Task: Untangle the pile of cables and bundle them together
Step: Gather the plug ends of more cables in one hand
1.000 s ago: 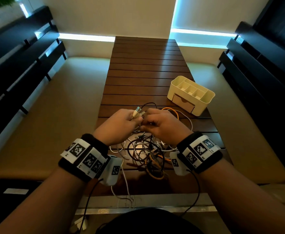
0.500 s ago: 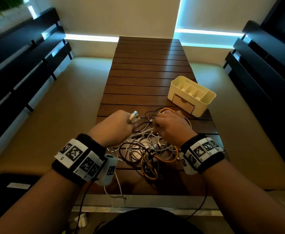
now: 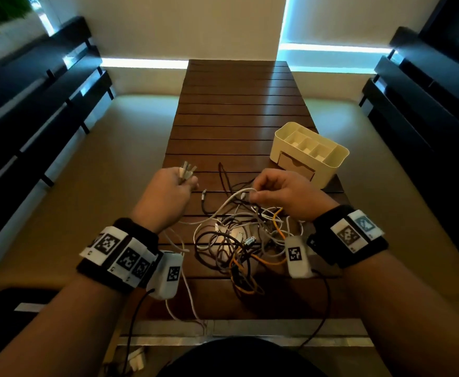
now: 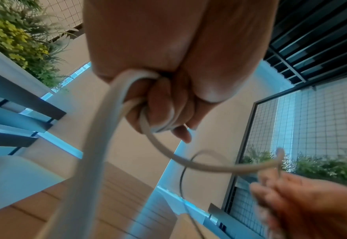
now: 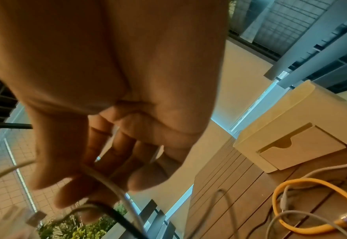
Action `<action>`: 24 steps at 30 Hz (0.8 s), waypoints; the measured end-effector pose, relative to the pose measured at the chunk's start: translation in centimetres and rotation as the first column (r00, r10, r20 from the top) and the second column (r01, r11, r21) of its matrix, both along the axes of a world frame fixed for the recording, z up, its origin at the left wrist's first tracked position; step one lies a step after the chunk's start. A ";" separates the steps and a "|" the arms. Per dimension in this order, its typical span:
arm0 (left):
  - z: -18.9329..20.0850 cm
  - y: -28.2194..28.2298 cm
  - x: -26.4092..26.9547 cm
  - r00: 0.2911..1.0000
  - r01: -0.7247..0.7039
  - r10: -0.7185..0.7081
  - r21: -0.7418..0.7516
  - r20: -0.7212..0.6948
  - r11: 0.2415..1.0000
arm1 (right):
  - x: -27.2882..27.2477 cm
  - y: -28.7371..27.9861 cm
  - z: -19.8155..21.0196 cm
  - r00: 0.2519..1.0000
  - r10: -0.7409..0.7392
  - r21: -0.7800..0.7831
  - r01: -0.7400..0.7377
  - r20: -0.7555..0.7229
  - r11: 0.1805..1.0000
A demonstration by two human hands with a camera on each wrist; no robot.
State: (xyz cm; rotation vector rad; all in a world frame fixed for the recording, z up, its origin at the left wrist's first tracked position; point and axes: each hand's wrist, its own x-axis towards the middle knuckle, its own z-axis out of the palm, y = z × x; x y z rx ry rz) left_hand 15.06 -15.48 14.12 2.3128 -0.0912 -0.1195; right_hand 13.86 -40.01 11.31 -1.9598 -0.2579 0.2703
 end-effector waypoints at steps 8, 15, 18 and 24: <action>-0.9 0.2 0.1 0.992 0.123 -0.125 -0.192 0.003 0.974 | 0.4 2.2 -0.8 0.989 -0.103 -0.166 0.120 0.107 0.979; -1.2 -1.6 -0.8 0.935 0.348 -0.353 -0.106 -0.034 0.932 | 0.6 3.9 0.1 0.940 -0.059 -0.219 0.139 0.337 0.966; -0.5 -1.0 -0.6 0.932 0.349 -0.335 -0.092 0.141 0.933 | 0.5 4.1 0.2 0.952 -0.087 -0.121 0.127 0.293 0.984; 1.8 1.5 0.5 0.941 0.204 -0.066 -0.401 0.333 0.893 | 0.1 4.9 -2.1 0.978 -0.140 -0.006 0.143 0.153 0.990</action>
